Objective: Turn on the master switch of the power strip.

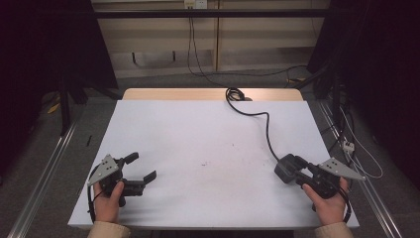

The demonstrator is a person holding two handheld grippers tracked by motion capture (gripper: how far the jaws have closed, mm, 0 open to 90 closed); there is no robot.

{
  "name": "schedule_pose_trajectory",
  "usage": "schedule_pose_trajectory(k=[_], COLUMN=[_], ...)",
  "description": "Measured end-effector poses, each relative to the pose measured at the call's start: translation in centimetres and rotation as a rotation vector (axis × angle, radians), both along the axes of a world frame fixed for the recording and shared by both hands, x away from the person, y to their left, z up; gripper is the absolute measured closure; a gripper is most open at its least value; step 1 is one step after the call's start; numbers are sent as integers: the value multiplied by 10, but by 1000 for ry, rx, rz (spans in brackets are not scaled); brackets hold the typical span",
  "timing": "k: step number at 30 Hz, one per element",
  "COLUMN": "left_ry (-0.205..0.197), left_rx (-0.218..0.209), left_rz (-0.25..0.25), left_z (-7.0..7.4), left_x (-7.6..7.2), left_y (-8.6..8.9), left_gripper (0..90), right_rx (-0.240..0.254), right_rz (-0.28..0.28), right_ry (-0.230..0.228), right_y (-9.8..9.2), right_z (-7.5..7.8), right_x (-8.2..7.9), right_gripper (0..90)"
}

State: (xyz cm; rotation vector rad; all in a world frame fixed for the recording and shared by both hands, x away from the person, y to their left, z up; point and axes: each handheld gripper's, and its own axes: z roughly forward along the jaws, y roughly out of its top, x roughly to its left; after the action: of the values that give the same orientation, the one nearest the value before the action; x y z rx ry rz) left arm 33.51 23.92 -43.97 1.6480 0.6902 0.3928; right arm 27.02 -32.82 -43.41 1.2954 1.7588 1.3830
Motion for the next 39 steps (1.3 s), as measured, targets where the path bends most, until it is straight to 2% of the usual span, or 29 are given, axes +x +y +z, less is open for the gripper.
schedule_pose_trajectory(k=[9, 27, 31, 39], left_ry=[1, 2, 3, 2], left_rx=[4, 6, -6, 2], left_rz=[0, 0, 3, -2], left_z=[0, 0, 0, 0], left_x=[0, 0, 0, 0], left_y=[0, 0, 0, 0], left_gripper=[28, 28, 28, 28], right_rx=[7, 15, 11, 2], right_rz=[-5, -9, -8, 9], right_ry=[4, 2, 0, 2], right_y=[0, 1, 2, 5], right_z=[-1, 0, 0, -2], right_x=[1, 1, 0, -1], right_gripper=[468, 395, 357, 249])
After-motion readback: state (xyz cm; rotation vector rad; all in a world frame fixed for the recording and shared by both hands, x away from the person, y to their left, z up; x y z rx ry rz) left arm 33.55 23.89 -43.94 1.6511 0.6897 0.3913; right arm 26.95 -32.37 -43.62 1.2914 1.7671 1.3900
